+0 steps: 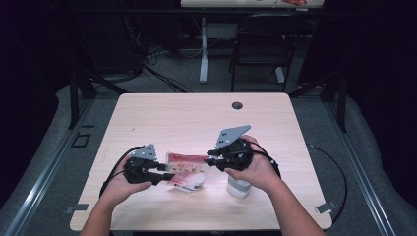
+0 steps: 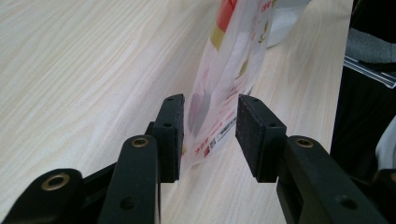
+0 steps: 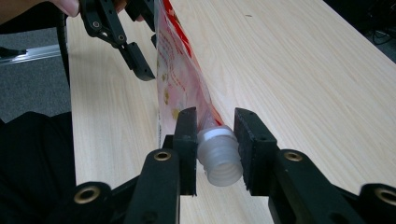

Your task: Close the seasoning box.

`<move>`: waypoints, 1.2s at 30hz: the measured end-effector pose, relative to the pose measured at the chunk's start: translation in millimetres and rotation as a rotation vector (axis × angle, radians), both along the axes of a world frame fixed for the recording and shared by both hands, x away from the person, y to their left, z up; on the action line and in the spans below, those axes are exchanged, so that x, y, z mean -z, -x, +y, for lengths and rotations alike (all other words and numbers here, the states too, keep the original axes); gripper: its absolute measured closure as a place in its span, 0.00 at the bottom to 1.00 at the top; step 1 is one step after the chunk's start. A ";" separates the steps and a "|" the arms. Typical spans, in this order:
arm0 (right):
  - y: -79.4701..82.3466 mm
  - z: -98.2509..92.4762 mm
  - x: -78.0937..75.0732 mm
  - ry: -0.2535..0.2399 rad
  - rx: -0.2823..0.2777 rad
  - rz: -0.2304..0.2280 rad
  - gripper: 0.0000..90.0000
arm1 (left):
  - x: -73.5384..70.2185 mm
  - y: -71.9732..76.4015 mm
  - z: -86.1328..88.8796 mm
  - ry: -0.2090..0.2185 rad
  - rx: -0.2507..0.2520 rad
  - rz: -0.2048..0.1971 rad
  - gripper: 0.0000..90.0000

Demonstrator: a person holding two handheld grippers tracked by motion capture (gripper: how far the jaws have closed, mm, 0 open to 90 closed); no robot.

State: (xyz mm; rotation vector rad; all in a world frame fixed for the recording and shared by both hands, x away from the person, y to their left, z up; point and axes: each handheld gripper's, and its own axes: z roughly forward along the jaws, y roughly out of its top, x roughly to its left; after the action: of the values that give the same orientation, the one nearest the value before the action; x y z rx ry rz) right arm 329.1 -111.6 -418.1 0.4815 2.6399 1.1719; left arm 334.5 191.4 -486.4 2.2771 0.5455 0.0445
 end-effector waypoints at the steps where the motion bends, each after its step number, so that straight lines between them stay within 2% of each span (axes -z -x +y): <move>1: 0.0 0.1 -0.1 0.001 -0.002 0.000 0.79 | -0.3 0.0 0.3 0.001 -0.001 0.000 0.68; 14: 1.0 10.6 -0.9 -0.012 -0.020 0.001 0.79 | -0.8 0.9 6.1 0.012 -0.017 -0.002 0.61; 17: 0.2 15.0 -0.1 -0.034 -0.034 0.009 0.78 | -2.0 2.7 7.5 0.018 -0.015 -0.026 0.58; 20: -0.2 15.9 -0.9 -0.054 -0.031 0.013 0.73 | -2.4 3.4 8.4 0.026 -0.023 -0.036 0.55; 22: -0.9 15.6 -2.2 -0.088 -0.031 0.022 0.70 | -2.4 3.9 9.6 0.030 -0.024 -0.035 0.55; 30: 1.0 16.3 -4.7 -0.117 -0.029 0.029 0.63 | -0.5 5.0 13.2 0.018 -0.021 -0.030 0.52; 36: 5.5 17.9 -5.8 -0.118 -0.040 0.027 0.60 | -2.4 6.5 16.1 0.020 -0.019 -0.023 0.52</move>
State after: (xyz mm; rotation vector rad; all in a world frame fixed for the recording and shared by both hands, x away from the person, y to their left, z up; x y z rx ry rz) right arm 323.7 -93.7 -412.2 0.4699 2.6255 1.3485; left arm 328.0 207.5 -484.0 2.2495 0.5533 0.0737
